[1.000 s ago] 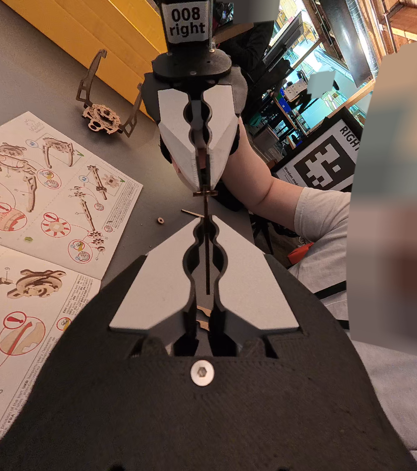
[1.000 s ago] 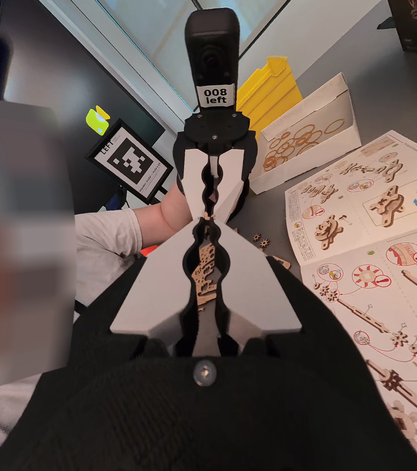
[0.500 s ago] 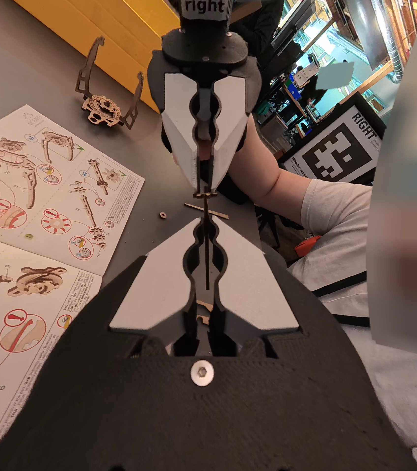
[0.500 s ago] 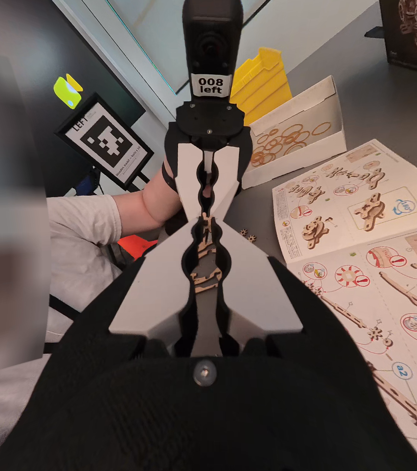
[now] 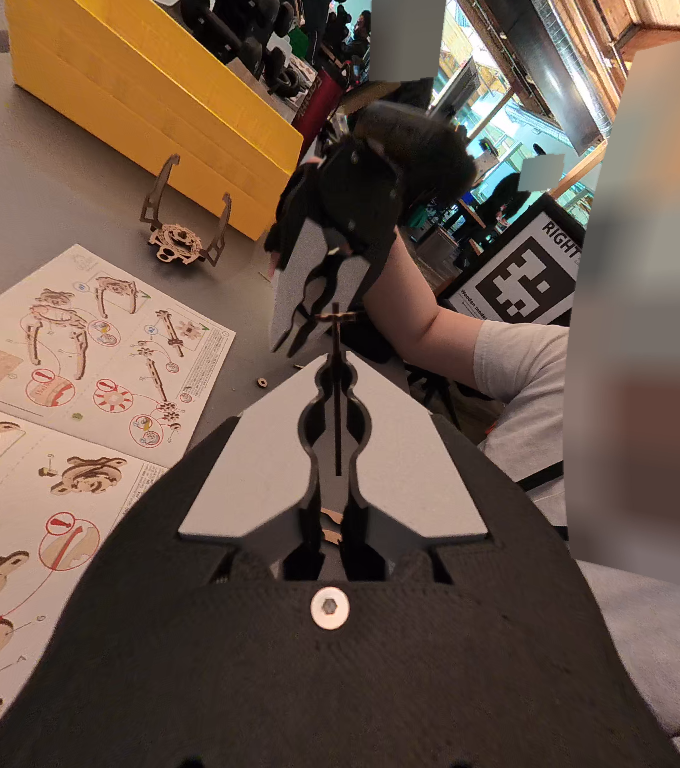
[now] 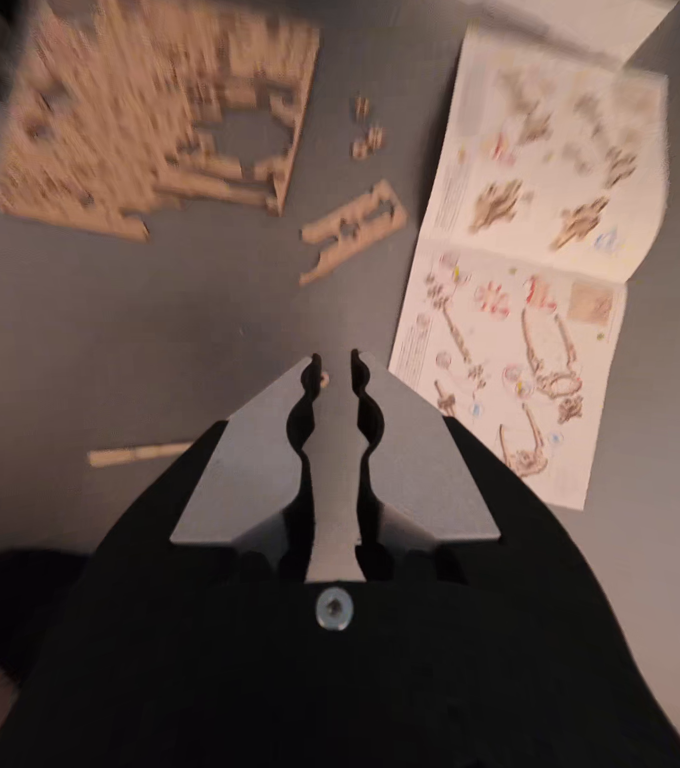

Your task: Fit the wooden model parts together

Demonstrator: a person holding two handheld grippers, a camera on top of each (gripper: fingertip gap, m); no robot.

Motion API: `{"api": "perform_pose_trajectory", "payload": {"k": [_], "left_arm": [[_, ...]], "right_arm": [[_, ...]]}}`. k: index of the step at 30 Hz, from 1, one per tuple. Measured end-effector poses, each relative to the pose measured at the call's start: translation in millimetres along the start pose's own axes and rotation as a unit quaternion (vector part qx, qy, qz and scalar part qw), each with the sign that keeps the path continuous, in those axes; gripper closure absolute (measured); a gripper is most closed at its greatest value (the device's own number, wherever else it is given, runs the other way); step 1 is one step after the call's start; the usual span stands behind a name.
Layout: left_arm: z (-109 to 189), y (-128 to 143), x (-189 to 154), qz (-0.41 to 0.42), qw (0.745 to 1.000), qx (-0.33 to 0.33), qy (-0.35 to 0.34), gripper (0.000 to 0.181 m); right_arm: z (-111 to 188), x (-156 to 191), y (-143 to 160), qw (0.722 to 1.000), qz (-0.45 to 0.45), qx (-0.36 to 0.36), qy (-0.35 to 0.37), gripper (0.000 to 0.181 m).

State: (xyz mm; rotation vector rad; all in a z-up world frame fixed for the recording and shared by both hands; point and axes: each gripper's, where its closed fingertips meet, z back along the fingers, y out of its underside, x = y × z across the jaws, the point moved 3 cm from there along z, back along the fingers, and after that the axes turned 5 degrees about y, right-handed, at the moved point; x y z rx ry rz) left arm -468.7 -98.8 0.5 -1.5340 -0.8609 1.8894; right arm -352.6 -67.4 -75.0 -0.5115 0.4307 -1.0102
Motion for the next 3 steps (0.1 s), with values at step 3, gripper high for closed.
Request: {"api": "perform_pose_trajectory", "payload": {"k": [3], "left_arm": [[-0.1, -0.3, -0.1, -0.005, 1.000, 0.001, -0.002, 0.181]], "right_arm": [[-14.4, 8.1, 13.1, 0.998, 0.019, 0.045, -0.024, 0.174]]}}
